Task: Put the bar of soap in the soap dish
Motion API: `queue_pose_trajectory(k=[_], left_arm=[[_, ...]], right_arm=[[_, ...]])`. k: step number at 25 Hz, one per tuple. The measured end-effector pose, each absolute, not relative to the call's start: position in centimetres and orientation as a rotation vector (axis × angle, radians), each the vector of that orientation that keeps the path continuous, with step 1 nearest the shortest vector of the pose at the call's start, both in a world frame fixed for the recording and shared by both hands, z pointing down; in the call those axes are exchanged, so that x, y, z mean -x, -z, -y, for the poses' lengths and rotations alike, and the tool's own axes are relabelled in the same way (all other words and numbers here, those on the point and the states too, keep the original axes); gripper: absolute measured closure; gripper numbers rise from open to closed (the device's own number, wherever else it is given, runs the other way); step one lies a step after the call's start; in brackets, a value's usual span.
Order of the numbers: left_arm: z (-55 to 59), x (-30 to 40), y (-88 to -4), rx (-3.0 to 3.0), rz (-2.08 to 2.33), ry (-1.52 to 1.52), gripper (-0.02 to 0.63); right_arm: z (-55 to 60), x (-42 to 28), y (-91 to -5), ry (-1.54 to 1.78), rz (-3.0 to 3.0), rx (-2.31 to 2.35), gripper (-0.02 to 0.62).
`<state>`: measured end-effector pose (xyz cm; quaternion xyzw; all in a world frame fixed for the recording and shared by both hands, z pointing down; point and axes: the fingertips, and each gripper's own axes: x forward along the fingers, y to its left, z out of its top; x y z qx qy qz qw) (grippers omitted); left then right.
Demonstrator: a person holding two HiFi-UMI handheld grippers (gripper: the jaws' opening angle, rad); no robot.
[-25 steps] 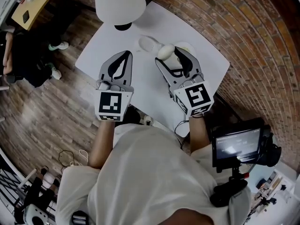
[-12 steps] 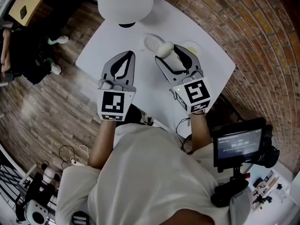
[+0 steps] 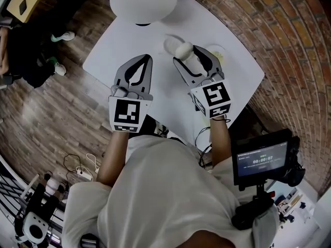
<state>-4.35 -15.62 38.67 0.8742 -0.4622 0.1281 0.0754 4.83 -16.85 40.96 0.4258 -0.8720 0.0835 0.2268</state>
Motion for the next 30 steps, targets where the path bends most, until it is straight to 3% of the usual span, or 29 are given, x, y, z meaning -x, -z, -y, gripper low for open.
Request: queue_pose_trajectory(k=[30], left_arm=[[17.4,5.9,-42.8,-2.522,1.360,-0.438,0.600]], right_arm=[[20.7,-4.8,-53.5,-0.350,2.223,-0.930,0.339]])
